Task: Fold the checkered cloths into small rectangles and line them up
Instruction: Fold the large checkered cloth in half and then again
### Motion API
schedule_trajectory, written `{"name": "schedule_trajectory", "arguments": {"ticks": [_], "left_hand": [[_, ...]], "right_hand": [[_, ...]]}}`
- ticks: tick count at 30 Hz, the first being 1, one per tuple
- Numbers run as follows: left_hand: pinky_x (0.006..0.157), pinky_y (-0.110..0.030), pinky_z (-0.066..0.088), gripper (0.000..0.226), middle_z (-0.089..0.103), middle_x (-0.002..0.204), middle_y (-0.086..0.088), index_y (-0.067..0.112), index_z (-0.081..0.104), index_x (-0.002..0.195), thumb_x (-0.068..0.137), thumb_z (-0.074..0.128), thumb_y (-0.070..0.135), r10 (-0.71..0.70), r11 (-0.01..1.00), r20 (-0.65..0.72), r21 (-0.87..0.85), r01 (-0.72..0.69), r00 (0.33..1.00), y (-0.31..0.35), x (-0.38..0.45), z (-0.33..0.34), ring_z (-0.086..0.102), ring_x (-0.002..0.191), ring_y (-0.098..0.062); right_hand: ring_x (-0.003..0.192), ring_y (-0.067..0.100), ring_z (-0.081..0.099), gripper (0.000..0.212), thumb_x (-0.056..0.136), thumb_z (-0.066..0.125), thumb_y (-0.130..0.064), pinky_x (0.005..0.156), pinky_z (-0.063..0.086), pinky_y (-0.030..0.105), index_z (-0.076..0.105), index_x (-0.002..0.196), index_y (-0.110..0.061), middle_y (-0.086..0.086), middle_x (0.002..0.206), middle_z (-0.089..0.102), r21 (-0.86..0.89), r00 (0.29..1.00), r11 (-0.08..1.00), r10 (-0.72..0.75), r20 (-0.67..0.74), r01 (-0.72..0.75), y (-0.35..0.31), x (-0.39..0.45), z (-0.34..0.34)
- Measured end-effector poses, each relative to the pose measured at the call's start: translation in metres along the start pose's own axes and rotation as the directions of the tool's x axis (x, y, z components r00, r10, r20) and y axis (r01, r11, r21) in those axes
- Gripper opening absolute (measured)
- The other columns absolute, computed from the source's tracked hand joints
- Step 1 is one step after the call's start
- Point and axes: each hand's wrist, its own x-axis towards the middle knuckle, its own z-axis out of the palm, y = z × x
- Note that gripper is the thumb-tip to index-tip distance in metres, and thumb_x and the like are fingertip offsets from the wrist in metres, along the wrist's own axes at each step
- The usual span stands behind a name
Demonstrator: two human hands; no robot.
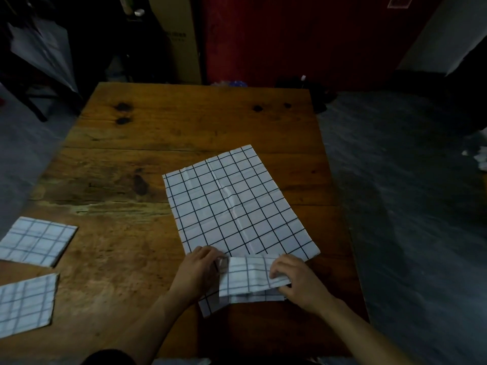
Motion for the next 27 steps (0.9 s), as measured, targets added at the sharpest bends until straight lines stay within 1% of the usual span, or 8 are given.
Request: {"name": "schedule_trajectory", "arguments": {"ticks": [4, 8, 10, 12, 17, 19, 22, 27], "left_hand": [[0.077, -0.028, 0.045, 0.043, 0.06, 0.119, 0.007, 0.028, 0.061, 0.117, 0.077, 0.076, 0.025, -0.082, 0.996, -0.025, -0.02, 0.082, 0.996, -0.005, 0.011, 0.006, 0.05, 0.104, -0.015], [0.072, -0.031, 0.045, 0.019, 0.064, 0.107, 0.006, 0.026, 0.067, 0.097, 0.079, 0.066, 0.032, -0.037, 0.997, -0.069, -0.069, 0.032, 0.997, 0.002, 0.026, 0.007, 0.052, 0.095, -0.018], [0.072, -0.034, 0.045, 0.019, 0.064, 0.098, 0.008, 0.028, 0.065, 0.09, 0.078, 0.057, 0.04, -0.035, 0.995, -0.07, -0.098, 0.028, 0.997, 0.003, 0.032, 0.01, 0.053, 0.09, -0.017], [0.071, -0.034, 0.043, 0.02, 0.061, 0.088, 0.012, 0.032, 0.06, 0.086, 0.078, 0.064, 0.05, -0.043, 0.995, -0.071, -0.092, 0.037, 0.997, 0.001, 0.036, 0.018, 0.052, 0.084, -0.013], [0.064, -0.035, 0.042, 0.017, 0.056, 0.075, 0.013, 0.031, 0.057, 0.077, 0.078, 0.061, 0.047, -0.141, 0.987, -0.13, -0.092, 0.129, 0.981, 0.008, 0.038, 0.021, 0.048, 0.075, -0.012], [0.065, -0.034, 0.041, 0.015, 0.055, 0.078, 0.012, 0.031, 0.057, 0.079, 0.079, 0.059, 0.046, -0.176, 0.981, -0.157, -0.108, 0.16, 0.972, 0.006, 0.036, 0.018, 0.048, 0.077, -0.013], [0.069, -0.035, 0.043, 0.015, 0.056, 0.088, 0.014, 0.034, 0.058, 0.085, 0.079, 0.071, 0.031, -0.196, 0.977, -0.143, -0.108, 0.181, 0.97, -0.001, 0.032, 0.015, 0.049, 0.084, -0.012], [0.069, -0.035, 0.044, 0.035, 0.062, 0.1, 0.008, 0.031, 0.061, 0.09, 0.068, 0.079, 0.01, -0.153, 0.988, -0.113, 0.007, 0.155, 0.982, -0.016, 0.023, 0.0, 0.052, 0.089, -0.016]], "right_hand": [[0.112, -0.004, 0.041, 0.02, 0.087, 0.063, -0.02, 0.098, 0.036, 0.017, 0.057, 0.098, -0.036, -0.023, 0.108, 0.048, 0.048, 0.999, 0.999, 0.023, -0.045, -0.021, 0.0, -0.001, 0.005], [0.098, 0.001, 0.053, 0.013, 0.091, 0.062, -0.02, 0.082, 0.045, 0.018, 0.059, 0.09, -0.032, -0.018, 0.096, 0.054, 0.215, 0.981, 0.975, 0.09, -0.174, -0.052, -0.007, 0.007, -0.001], [0.093, 0.004, 0.056, 0.012, 0.091, 0.062, -0.017, 0.078, 0.048, 0.019, 0.061, 0.089, -0.029, -0.015, 0.092, 0.057, 0.284, 0.967, 0.958, 0.111, -0.23, -0.042, -0.012, 0.013, -0.008], [0.089, 0.005, 0.057, 0.007, 0.092, 0.062, -0.017, 0.075, 0.048, 0.02, 0.063, 0.09, -0.024, -0.011, 0.09, 0.059, 0.3, 0.963, 0.954, 0.106, -0.248, -0.028, -0.014, 0.019, -0.013], [0.086, 0.004, 0.057, 0.002, 0.092, 0.062, -0.019, 0.072, 0.047, 0.019, 0.064, 0.091, -0.02, -0.01, 0.088, 0.06, 0.288, 0.965, 0.956, 0.117, -0.235, -0.046, -0.015, 0.025, -0.02], [0.088, 0.003, 0.056, 0.002, 0.092, 0.063, -0.019, 0.073, 0.047, 0.019, 0.064, 0.092, -0.02, -0.01, 0.09, 0.06, 0.275, 0.966, 0.96, 0.113, -0.234, -0.046, -0.015, 0.025, -0.021], [0.091, 0.001, 0.055, 0.003, 0.091, 0.063, -0.021, 0.077, 0.047, 0.02, 0.063, 0.092, -0.024, -0.014, 0.092, 0.058, 0.225, 0.974, 0.974, 0.086, -0.21, -0.038, -0.013, 0.024, -0.02], [0.103, -0.003, 0.043, 0.02, 0.081, 0.069, -0.042, 0.088, 0.037, 0.019, 0.059, 0.097, -0.036, -0.02, 0.104, 0.051, 0.033, 0.999, 0.999, 0.002, 0.033, -0.003, -0.013, 0.02, -0.016]]}}
